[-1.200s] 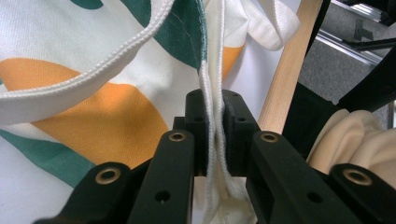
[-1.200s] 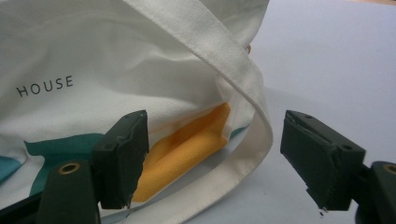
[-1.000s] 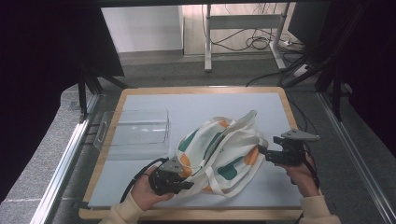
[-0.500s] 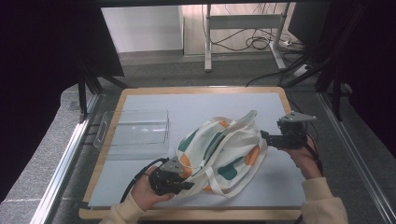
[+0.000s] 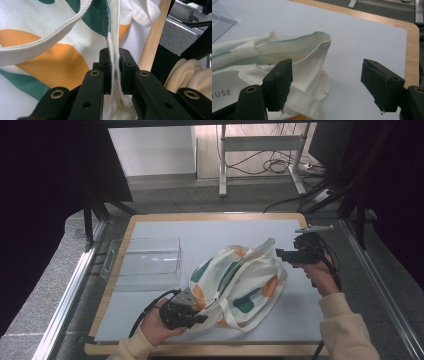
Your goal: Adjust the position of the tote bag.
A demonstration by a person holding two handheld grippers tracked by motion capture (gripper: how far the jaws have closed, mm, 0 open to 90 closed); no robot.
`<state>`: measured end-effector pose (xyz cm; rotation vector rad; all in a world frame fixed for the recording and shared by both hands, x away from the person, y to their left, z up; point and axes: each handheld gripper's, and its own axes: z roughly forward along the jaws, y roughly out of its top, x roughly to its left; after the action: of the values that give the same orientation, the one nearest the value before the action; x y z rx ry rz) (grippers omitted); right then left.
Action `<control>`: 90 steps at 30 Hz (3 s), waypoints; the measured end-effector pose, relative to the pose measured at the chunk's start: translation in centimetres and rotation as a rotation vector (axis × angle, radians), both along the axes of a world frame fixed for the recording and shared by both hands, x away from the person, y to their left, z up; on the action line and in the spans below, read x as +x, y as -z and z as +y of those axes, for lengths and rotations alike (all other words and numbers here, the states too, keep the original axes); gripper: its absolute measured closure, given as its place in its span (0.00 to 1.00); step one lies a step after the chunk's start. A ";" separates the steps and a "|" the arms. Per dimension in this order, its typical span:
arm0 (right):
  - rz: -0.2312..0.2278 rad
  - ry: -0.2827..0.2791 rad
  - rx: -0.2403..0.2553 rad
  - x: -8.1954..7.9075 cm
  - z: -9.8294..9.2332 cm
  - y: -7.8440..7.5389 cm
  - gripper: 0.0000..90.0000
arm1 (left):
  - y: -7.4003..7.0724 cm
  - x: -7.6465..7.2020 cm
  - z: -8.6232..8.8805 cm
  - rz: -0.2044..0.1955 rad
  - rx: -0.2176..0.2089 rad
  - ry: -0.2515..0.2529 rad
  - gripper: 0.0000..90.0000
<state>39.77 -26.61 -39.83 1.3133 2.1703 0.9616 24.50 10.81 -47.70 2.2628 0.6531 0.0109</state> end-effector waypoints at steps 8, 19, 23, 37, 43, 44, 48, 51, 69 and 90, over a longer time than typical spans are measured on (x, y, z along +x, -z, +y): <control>0.056 0.061 0.014 1.2 1.6 -0.1 0.28 | 0.0 -0.1 -0.1 -0.005 0.001 -0.002 0.92; 0.175 0.228 0.119 3.4 4.0 0.6 0.27 | 0.0 -0.2 -0.1 -0.012 0.009 0.003 0.92; 0.187 0.257 0.123 4.0 4.7 1.0 0.28 | 0.0 -0.2 -0.1 -0.017 0.011 0.008 0.92; 0.211 0.317 0.173 5.2 6.1 1.2 0.29 | 0.1 -0.4 -0.2 -0.020 0.015 0.005 0.92; 0.224 0.312 0.133 5.3 6.5 2.1 0.36 | 0.1 -0.3 -0.2 -0.023 0.017 0.005 0.92; 0.226 0.309 0.132 5.3 6.4 2.2 0.38 | 0.1 -0.3 -0.2 -0.023 0.017 0.006 0.92; 0.239 0.306 0.114 5.4 6.4 2.6 0.49 | 0.1 -0.4 -0.3 -0.026 0.014 0.006 0.92; 0.250 0.299 0.086 5.6 6.7 3.1 0.57 | 0.1 -0.4 -0.3 -0.028 0.014 0.006 0.92; 0.251 0.181 0.009 5.8 6.5 3.6 0.92 | 0.2 -0.3 -0.2 -0.028 0.010 0.006 0.93; 0.210 0.101 0.066 5.1 5.6 2.5 0.93 | -0.1 -0.2 0.2 -0.031 0.017 0.011 0.93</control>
<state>44.87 -21.04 -42.34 1.6042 2.2154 0.8982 24.29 10.99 -47.64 2.2775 0.6269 0.0462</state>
